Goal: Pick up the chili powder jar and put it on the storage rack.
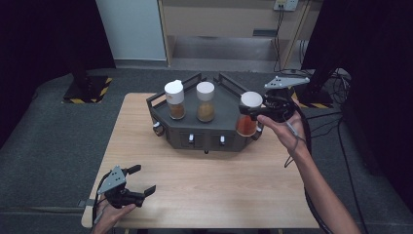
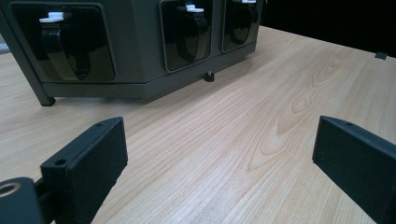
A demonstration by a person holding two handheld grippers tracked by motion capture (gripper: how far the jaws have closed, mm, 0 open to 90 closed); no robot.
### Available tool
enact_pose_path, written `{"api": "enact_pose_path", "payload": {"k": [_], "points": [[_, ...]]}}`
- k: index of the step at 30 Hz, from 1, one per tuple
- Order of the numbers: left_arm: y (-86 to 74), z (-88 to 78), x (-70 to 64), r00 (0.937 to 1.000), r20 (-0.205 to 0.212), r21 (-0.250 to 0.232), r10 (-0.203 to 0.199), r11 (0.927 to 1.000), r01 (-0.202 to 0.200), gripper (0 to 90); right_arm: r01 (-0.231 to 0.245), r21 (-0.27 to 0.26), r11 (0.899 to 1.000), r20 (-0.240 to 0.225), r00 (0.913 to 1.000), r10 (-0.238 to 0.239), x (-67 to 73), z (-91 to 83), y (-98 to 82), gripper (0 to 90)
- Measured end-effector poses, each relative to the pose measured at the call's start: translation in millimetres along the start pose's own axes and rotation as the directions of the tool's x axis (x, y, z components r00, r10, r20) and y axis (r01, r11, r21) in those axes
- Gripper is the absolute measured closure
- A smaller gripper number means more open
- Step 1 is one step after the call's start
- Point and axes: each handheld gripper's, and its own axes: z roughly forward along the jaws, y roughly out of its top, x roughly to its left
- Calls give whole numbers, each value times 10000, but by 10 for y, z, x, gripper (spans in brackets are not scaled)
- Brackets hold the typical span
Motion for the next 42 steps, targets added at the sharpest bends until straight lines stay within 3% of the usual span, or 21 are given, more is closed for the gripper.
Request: {"api": "enact_pose_path", "payload": {"k": [20, 42], "points": [[-1, 4, 8, 10000, 48, 8, 5, 10000, -5, 26, -178, 168, 9997, 710, 9973, 166, -93, 441, 241, 331], [-10, 4, 15, 10000, 43, -36, -5, 10000, 5, 26, -821, 352, 9960, 1565, 9848, 757, -293, 876, 62, 331]]}}
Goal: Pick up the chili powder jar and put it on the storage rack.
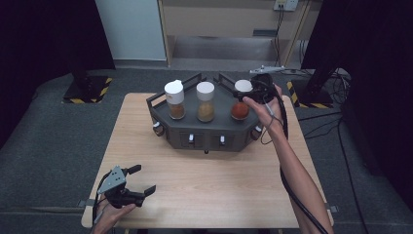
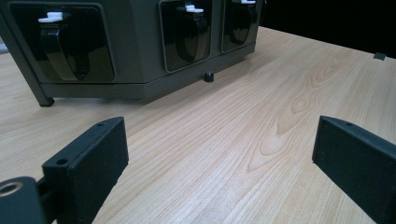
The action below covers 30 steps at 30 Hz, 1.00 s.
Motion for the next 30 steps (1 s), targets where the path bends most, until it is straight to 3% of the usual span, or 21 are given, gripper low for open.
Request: {"api": "enact_pose_path", "payload": {"k": [25, 30], "points": [[2, 4, -1, 10000, 11, 8, 33, 10000, -33, 26, -153, -160, 9998, -156, 9998, 150, -40, 105, -108, 325], [2, 5, -3, 10000, 10, 9, 44, 10000, -44, 26, -119, -220, 9997, -100, 9999, 117, -37, 89, -126, 240]]}}
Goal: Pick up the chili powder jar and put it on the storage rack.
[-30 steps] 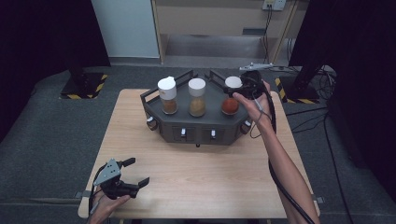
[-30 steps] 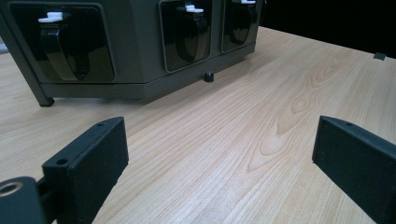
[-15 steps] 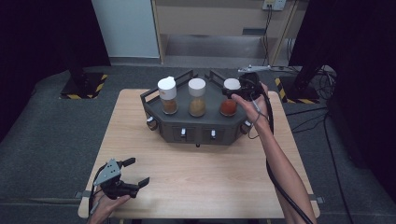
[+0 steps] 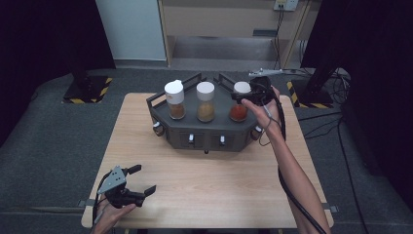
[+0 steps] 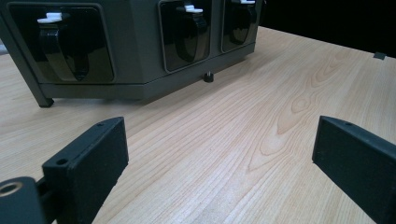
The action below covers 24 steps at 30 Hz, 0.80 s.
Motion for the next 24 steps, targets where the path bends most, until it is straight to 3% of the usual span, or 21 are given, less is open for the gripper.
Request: {"api": "enact_pose_path", "payload": {"k": [7, 15, 24], "points": [[2, 3, -3, 10000, -8, 12, 4, 10000, -4, 26, 214, -656, 9976, 118, 9997, -206, 29, -142, -24, 91], [5, 1, -4, 10000, -7, 8, 16, 10000, -16, 26, 833, -1100, 9904, 15, 9965, -836, 112, -381, 10, 61], [6, 2, -8, 10000, -55, 26, -39, 10000, 39, 25, 1230, -1653, 9785, -390, 9906, -1311, 188, -656, -178, 52]]}}
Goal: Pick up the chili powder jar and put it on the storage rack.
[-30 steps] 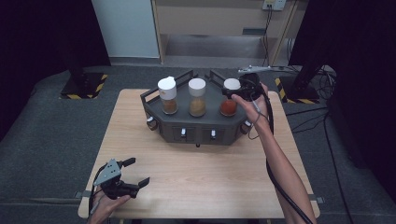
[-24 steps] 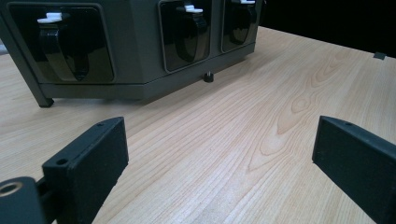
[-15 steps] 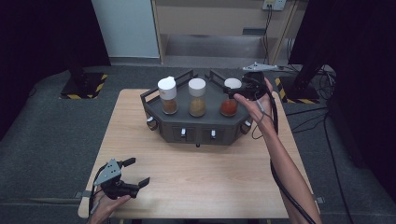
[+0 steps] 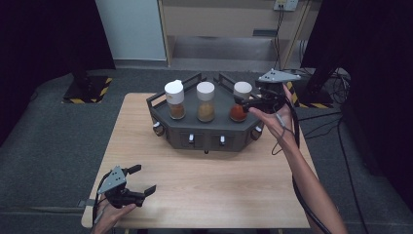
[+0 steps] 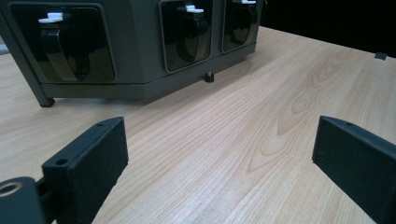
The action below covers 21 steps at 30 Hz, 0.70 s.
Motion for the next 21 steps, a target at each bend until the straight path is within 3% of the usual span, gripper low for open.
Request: {"api": "enact_pose_path", "payload": {"k": [12, 21], "points": [[-2, -1, 0, 9999, -78, -15, -87, 10000, 87, 25, -187, -546, 9983, -581, 9982, 155, 72, -376, -357, 48], [-1, 1, -6, 9999, -94, 0, -49, 10000, 49, 25, -283, -651, 9975, -758, 9969, 233, 227, -579, -642, 49]]}}
